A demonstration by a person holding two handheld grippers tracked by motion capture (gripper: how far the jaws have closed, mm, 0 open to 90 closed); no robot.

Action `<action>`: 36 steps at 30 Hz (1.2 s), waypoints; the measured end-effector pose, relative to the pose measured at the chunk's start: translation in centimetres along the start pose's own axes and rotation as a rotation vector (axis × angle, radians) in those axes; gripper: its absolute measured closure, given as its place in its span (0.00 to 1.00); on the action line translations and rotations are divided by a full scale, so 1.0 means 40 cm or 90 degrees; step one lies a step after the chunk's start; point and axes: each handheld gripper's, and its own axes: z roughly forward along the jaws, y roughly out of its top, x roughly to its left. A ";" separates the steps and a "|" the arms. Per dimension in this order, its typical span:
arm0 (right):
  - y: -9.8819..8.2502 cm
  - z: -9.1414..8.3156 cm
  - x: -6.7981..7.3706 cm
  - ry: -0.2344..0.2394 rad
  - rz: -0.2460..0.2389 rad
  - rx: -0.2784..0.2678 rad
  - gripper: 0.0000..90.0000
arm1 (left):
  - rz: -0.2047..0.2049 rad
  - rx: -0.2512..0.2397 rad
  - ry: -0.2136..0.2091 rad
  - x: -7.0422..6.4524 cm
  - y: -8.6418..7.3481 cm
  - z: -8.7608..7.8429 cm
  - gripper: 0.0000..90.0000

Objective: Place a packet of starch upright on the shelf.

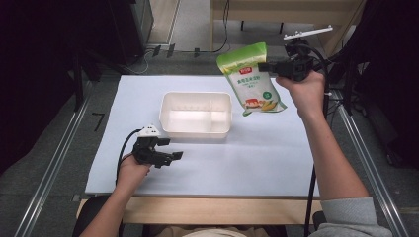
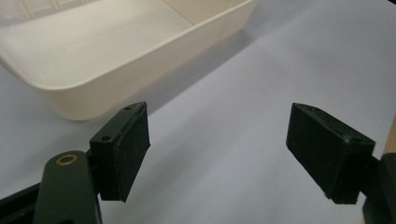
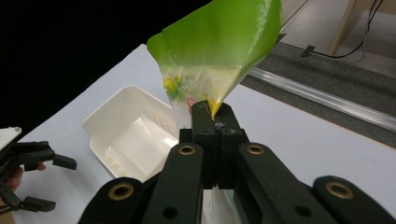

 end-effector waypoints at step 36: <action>0.153 0.174 0.165 0.034 -0.051 0.024 1.00 | 0.000 -0.007 -0.006 0.002 0.001 -0.004 0.24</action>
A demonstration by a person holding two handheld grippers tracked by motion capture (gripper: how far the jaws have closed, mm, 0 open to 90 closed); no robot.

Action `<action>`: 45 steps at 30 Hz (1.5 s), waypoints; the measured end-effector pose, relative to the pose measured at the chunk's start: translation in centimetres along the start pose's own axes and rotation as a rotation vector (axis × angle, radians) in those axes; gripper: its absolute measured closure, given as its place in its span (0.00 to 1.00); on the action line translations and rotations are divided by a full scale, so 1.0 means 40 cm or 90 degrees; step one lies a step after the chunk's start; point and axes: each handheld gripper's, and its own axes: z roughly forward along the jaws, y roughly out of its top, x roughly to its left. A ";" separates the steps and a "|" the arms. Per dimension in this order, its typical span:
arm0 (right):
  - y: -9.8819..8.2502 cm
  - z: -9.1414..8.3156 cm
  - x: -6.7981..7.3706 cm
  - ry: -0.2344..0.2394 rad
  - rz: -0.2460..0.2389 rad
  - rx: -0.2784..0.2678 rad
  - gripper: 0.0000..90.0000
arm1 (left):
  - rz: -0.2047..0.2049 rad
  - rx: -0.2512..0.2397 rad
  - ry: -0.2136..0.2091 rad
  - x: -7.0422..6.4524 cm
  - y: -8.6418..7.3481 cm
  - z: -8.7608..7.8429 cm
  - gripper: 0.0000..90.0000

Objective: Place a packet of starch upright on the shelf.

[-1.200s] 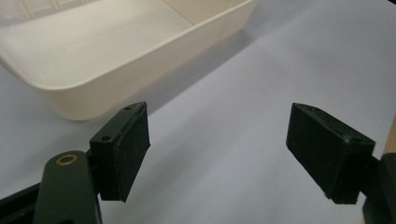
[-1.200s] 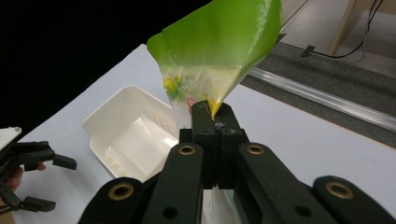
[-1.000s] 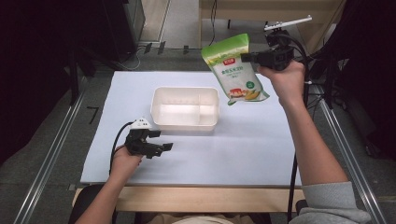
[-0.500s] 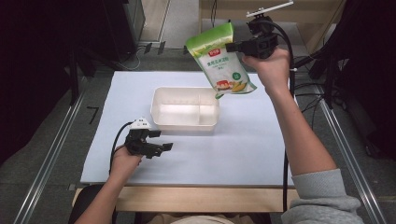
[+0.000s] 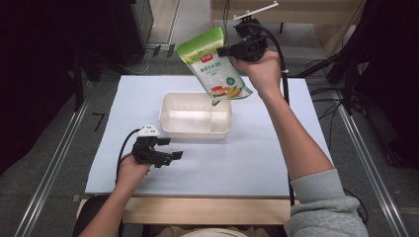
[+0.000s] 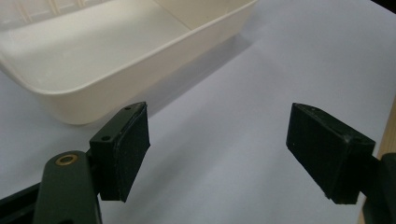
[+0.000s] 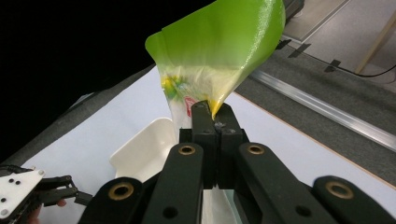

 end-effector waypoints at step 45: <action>-0.115 0.377 0.091 0.054 0.024 0.080 1.00 | 0.003 -0.011 -0.014 0.000 0.000 -0.001 0.24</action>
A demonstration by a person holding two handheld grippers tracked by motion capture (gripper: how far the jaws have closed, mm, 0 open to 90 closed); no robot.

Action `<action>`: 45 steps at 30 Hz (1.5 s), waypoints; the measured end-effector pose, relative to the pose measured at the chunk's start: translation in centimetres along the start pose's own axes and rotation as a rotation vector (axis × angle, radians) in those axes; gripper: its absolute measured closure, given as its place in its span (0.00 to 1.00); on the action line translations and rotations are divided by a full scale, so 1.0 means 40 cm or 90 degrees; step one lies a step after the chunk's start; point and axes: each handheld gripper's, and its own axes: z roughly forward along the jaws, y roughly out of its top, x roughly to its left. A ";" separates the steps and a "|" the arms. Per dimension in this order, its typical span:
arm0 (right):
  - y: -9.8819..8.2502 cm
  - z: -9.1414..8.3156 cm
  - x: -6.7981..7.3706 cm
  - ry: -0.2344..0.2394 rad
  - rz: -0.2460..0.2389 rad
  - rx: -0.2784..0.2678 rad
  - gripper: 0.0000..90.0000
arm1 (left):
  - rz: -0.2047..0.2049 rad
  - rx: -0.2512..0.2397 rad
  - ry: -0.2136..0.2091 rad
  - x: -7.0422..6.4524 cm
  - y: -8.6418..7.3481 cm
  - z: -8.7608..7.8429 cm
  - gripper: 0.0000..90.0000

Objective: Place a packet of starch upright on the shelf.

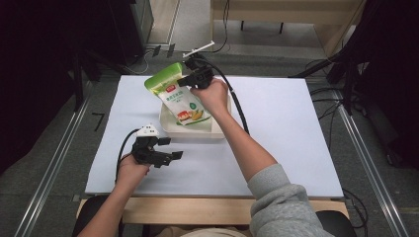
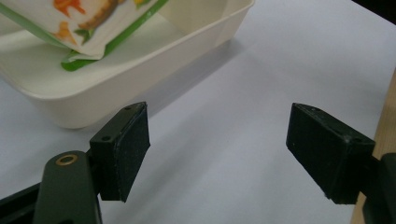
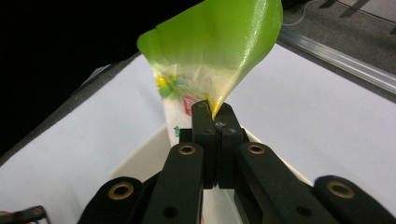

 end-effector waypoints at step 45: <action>-0.086 -0.102 -0.108 -0.010 0.004 -0.019 0.64 | 0.000 0.008 0.001 0.000 0.001 0.003 0.24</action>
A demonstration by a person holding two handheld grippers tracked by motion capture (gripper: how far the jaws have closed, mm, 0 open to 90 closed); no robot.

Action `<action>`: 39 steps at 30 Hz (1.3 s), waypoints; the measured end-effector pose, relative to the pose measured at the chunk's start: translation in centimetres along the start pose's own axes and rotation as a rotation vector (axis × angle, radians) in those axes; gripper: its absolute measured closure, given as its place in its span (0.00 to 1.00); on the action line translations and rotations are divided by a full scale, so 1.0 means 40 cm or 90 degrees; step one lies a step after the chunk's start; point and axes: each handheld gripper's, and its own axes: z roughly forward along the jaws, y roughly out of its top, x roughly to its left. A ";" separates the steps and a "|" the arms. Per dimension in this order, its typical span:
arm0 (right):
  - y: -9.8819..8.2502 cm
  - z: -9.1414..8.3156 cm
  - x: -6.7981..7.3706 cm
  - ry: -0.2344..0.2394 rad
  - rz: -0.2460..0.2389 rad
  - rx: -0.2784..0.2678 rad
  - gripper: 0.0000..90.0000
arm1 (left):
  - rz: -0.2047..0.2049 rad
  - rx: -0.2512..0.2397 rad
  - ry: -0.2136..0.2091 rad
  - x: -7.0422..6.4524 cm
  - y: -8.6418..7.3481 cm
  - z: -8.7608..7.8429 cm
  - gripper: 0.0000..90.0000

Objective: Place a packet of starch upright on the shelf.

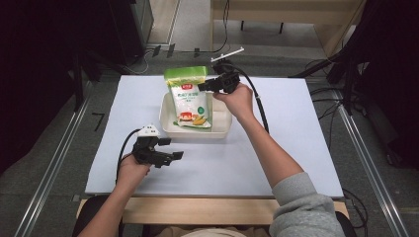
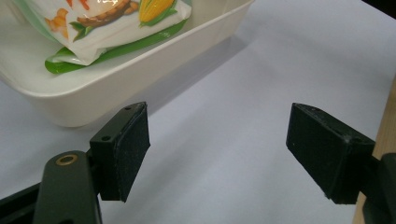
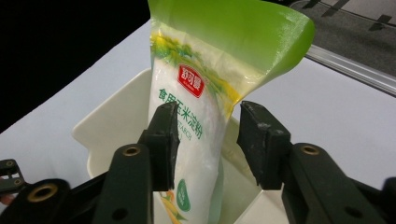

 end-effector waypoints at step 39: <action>-0.249 -0.189 -0.016 0.008 -0.041 0.010 0.53 | 0.002 0.010 0.008 -0.002 0.004 0.006 0.24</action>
